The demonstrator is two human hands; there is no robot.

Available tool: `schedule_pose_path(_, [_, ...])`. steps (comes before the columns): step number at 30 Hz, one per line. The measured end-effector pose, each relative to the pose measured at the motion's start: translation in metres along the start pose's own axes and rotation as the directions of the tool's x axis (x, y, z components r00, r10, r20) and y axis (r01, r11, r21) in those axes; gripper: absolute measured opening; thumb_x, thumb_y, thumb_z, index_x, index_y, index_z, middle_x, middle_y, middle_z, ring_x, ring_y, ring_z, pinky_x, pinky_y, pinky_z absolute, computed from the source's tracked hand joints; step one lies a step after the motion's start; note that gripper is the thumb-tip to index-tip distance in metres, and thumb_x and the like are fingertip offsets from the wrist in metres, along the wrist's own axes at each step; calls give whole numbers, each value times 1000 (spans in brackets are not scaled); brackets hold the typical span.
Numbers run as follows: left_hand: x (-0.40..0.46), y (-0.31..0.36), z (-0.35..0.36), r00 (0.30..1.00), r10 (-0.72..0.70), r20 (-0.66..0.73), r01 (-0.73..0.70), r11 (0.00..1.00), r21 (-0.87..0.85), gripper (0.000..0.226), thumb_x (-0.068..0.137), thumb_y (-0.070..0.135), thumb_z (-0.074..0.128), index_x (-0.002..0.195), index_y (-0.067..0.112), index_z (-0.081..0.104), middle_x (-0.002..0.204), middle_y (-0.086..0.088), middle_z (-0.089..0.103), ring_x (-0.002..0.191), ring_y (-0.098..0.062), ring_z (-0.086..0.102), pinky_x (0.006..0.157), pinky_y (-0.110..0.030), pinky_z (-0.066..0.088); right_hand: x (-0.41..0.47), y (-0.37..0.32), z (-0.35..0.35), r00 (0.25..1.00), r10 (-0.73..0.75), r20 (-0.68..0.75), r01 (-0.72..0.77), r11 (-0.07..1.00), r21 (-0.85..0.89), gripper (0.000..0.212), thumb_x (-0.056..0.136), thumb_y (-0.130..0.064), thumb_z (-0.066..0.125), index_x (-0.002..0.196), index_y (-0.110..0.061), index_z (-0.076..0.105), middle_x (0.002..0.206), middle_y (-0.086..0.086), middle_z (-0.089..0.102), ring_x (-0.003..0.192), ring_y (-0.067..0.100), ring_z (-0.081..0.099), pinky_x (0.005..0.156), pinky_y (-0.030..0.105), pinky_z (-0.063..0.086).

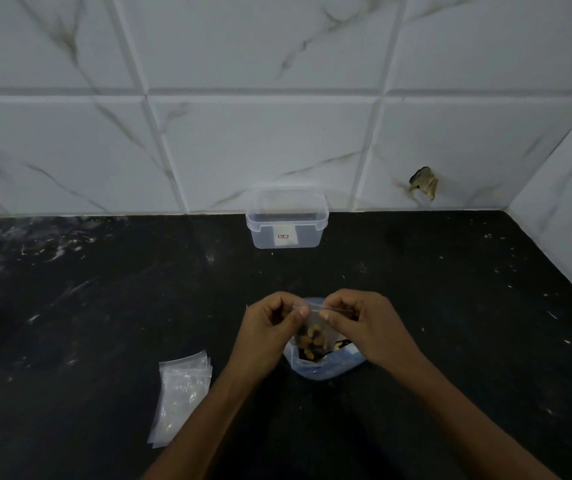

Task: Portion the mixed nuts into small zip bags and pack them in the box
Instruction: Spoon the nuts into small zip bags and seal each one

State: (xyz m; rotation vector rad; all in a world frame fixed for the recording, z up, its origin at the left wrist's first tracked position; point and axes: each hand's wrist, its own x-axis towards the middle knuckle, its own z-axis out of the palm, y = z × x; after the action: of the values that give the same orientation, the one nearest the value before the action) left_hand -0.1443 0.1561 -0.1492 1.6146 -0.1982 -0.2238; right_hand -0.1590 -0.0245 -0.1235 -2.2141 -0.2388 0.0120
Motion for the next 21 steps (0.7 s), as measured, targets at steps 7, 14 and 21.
schedule_pose_path(7, [3, 4, 0, 1000, -23, -8, 24, 995, 100, 19, 93, 7, 61, 81, 20, 68, 80, -1, 70, 81, -16, 69, 76, -29, 58, 1, -1, 6, 999, 40, -7, -39, 999, 30, 4, 88, -17, 67, 88, -18, 71, 77, -11, 66, 78, -2, 62, 67, 9, 44])
schedule_pose_path(14, [2, 6, -1, 999, -17, 29, 13, 991, 131, 14, 92, 8, 61, 84, 19, 67, 81, 1, 69, 81, -11, 68, 74, -23, 56, 1, 2, 11, 999, 30, -19, -30, 999, -26, 7, 89, -19, 65, 92, -17, 71, 85, -6, 67, 82, 4, 63, 73, 15, 48])
schedule_pose_path(21, [-3, 4, -11, 1000, -16, -2, 16, 987, 158, 15, 92, 7, 61, 81, 16, 66, 76, 2, 66, 72, -4, 64, 67, -17, 52, -4, 7, 1, 996, 90, 23, -90, 996, -9, 7, 87, -14, 67, 85, -19, 70, 74, -12, 65, 73, -3, 61, 65, 9, 46])
